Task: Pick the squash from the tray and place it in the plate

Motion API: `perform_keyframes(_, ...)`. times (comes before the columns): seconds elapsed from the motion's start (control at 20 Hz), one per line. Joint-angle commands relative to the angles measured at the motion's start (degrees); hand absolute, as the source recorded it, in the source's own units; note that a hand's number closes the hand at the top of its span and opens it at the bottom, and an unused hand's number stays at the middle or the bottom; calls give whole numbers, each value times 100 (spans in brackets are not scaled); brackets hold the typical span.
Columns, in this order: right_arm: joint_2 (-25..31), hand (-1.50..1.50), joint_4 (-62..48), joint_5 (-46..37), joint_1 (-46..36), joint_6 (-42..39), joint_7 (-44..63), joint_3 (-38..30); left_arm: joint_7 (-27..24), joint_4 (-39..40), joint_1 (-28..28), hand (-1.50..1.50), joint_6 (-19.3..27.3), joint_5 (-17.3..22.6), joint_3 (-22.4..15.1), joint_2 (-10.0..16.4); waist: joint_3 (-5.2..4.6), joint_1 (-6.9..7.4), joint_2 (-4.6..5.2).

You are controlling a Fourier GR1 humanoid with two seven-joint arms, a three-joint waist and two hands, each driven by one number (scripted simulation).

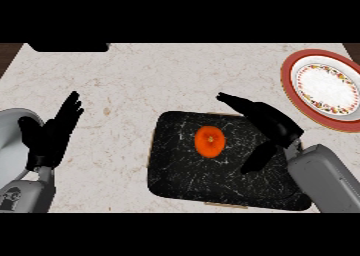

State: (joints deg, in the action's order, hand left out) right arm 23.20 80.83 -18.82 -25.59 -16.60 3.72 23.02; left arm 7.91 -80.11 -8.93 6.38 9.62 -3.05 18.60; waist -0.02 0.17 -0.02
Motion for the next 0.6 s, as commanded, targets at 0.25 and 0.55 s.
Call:
perform_keyframes(0.25, -635, -150, -343, -730, -418, -684, 732, 159, 96, 275, -332, 0, -68, -175, 256, -136, 0, -1, 5)
perform_keyframes(0.55, -851, -150, -847, -1348, -246, -575, 221, 52, 539, -649, 90, 0, 32, -426, 52, -349, 4, 28, 2)
